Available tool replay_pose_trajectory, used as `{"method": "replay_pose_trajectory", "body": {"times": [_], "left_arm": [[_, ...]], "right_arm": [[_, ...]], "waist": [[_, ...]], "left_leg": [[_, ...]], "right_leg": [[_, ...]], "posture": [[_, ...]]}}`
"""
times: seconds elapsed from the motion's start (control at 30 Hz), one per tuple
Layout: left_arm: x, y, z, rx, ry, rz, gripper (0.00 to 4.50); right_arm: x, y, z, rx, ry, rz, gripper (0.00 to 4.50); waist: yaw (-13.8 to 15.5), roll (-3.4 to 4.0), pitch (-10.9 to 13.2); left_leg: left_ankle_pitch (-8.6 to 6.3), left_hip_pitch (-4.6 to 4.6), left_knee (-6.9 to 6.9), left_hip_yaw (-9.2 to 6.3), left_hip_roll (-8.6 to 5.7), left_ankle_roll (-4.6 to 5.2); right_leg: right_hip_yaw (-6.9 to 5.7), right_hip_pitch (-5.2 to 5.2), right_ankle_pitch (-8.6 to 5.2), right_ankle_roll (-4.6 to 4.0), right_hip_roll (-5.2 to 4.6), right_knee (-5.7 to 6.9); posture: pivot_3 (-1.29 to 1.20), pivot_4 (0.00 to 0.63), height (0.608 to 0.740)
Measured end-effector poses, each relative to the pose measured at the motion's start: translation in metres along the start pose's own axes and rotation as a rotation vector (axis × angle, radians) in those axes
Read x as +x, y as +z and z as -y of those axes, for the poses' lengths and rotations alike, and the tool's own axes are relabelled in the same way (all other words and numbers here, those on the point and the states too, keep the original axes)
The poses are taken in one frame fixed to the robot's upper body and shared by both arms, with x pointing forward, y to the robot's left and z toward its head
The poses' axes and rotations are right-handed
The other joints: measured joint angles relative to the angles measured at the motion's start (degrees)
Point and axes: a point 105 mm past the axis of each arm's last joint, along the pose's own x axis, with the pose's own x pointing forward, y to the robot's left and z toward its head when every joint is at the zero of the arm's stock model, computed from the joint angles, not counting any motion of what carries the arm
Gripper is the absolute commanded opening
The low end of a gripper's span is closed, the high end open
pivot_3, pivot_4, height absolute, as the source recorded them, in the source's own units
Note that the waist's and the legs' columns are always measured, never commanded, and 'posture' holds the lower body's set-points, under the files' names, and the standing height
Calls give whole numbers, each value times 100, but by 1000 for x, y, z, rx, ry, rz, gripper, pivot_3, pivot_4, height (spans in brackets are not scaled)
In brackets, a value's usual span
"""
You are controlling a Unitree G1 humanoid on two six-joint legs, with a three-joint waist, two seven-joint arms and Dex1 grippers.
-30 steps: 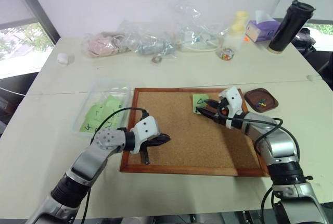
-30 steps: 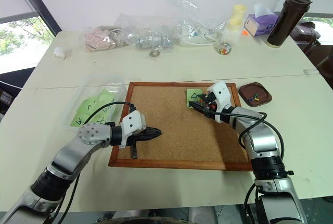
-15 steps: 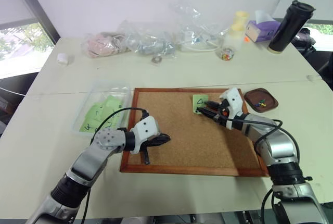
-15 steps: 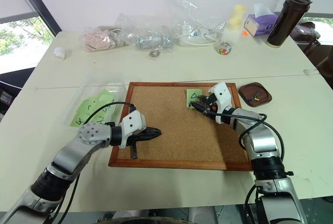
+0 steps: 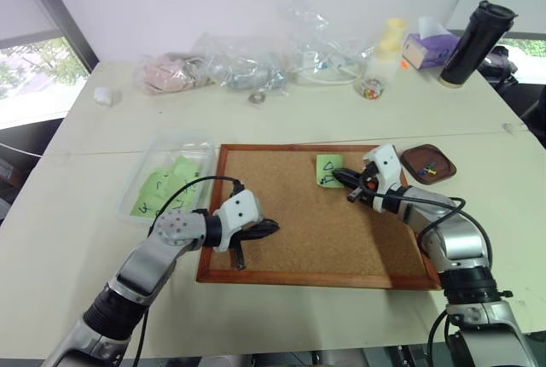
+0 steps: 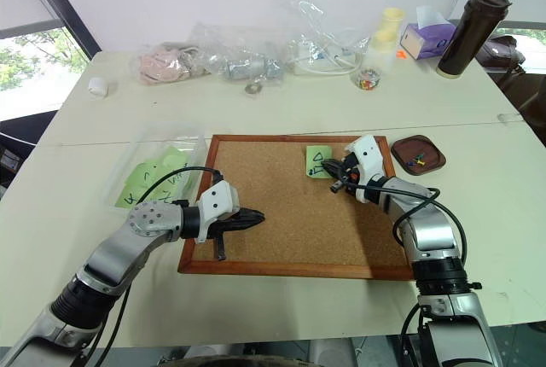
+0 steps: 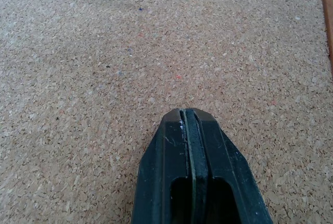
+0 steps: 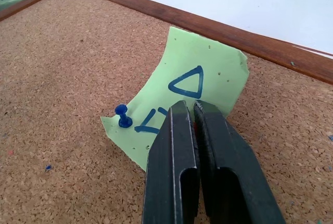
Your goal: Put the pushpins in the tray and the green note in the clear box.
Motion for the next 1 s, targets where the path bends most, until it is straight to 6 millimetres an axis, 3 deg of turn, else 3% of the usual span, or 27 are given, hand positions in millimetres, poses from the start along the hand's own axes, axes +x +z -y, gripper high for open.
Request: {"method": "replay_pose_trajectory", "body": {"times": [0.13, 0.2, 0.3, 0.53, 0.6, 0.7, 0.83, 1.0], "left_arm": [[0, 1, 0, -10, -5, -2, 0], [0, 1, 1, -16, -6, -6, 0], [0, 1, 1, -18, -7, -9, 0], [0, 1, 1, -17, -10, -10, 0], [1, 1, 2, -16, -14, -9, 0], [0, 1, 1, -15, -13, -11, 0], [0, 1, 1, -15, -11, -9, 0], [1, 1, 1, -16, -10, -9, 0]], "right_arm": [[-4, 7, 2, 51, -22, 16, 60], [-10, 23, 7, 52, -49, 69, 60], [-20, 44, 19, 50, -102, 136, 60], [-53, 63, 59, 90, -288, 209, 60], [-71, 49, 88, 124, -419, 178, 60], [-89, 26, 112, 159, -532, 117, 60], [-95, 3, 123, 186, -592, 70, 60], [-98, -9, 129, 200, -626, 47, 60]], "waist": [[2, 1, 0], [0, 0, 0], [-1, 0, 0], [0, 0, 0], [13, 0, 0], [-4, 0, 0], [-6, 2, -1], [-1, 2, -1]], "left_leg": [[0, -3, 0, 0, -1, 0], [0, -3, 0, 0, -1, 0], [0, -1, -1, 0, 0, 0], [0, -2, -1, 1, -1, 0], [0, -2, 0, 2, -2, 0], [0, 0, -2, 4, -2, 0], [0, 1, 1, 7, 1, 0], [0, 1, 1, 7, 0, 0]], "right_leg": [[0, -3, 0, 0, -1, 0], [1, -3, 0, 0, 0, 0], [0, -2, 0, 0, 0, 0], [1, -2, 0, 0, 0, 0], [1, 1, 0, 0, -1, 0], [2, 0, 0, 0, -2, 0], [4, 1, 0, 0, 0, 1], [4, 1, 0, 0, -1, 1]], "posture": [[0, 150, 740], [0, 150, 740], [0, 150, 740], [0, 150, 740], [0, 150, 740], [0, 150, 740], [0, 150, 740], [0, 150, 740]]}}
